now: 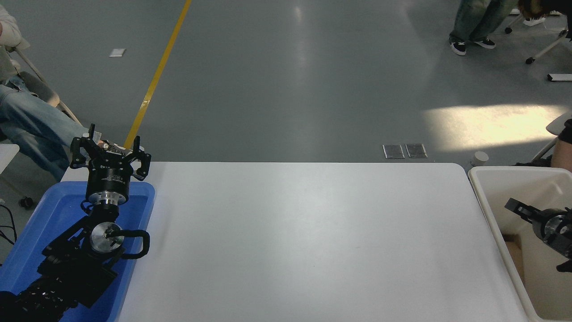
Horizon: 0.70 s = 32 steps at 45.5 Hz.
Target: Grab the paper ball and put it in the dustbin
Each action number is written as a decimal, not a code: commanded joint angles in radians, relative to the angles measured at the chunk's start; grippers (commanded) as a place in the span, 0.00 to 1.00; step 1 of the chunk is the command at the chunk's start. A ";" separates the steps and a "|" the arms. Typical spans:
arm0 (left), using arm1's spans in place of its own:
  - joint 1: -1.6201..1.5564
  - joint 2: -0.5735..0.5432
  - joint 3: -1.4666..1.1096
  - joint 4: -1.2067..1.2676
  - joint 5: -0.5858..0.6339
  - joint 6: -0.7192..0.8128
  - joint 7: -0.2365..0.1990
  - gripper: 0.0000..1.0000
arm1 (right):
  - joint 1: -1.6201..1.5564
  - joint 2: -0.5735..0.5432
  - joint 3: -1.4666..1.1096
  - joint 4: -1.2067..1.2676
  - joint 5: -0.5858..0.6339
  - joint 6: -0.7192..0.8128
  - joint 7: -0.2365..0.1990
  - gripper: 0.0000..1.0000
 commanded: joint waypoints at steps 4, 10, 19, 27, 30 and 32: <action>-0.001 0.000 0.000 -0.001 0.001 -0.001 0.000 0.99 | 0.381 -0.181 -0.097 0.474 -0.077 0.032 -0.008 1.00; -0.001 0.000 0.002 -0.001 0.001 -0.001 0.001 0.99 | 0.598 -0.184 -0.236 0.612 -0.076 0.198 -0.013 1.00; 0.001 0.000 0.002 -0.001 0.001 -0.001 0.001 0.99 | 0.945 -0.158 -0.439 0.875 -0.066 0.422 -0.013 1.00; 0.001 0.000 0.002 -0.001 0.001 -0.001 0.001 0.99 | 1.197 -0.058 -0.557 1.030 0.003 0.517 -0.011 1.00; 0.001 0.000 0.002 -0.001 0.000 -0.001 0.001 0.99 | 1.255 0.001 -0.566 1.051 0.041 0.555 -0.013 1.00; 0.001 0.000 0.000 -0.001 0.000 -0.001 0.000 0.99 | 1.284 0.040 -0.566 1.057 0.065 0.577 -0.011 1.00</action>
